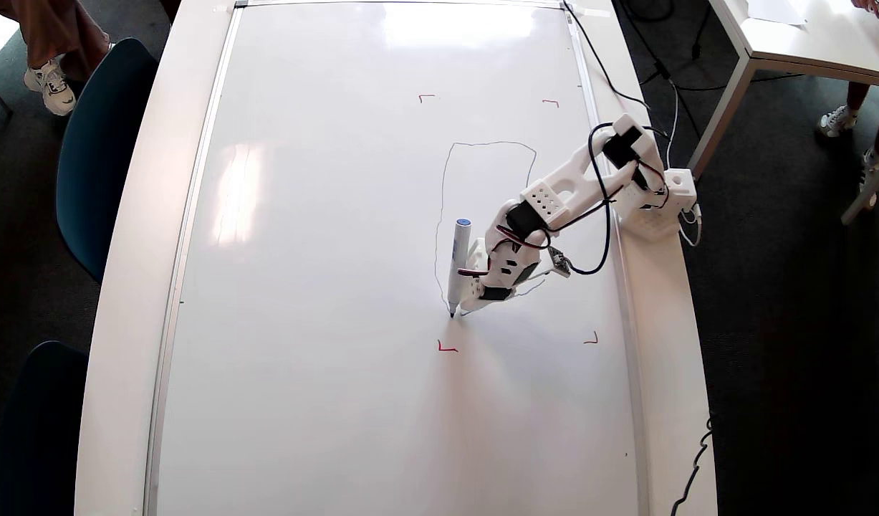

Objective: Draw on a whiteboard a robot head using a pen attached to the gripper

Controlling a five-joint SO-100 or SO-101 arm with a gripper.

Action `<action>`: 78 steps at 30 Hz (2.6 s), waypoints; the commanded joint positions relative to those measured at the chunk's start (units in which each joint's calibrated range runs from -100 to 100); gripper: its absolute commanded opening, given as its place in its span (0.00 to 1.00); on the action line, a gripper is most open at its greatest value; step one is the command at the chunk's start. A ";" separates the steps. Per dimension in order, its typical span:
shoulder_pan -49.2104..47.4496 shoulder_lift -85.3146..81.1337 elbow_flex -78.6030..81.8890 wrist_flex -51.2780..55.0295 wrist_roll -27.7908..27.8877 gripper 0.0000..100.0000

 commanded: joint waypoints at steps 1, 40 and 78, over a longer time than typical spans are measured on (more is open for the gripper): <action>-0.07 -1.04 -1.46 1.36 -0.13 0.01; 5.31 -9.98 6.98 9.01 5.67 0.01; 11.80 -15.62 18.34 8.05 9.23 0.01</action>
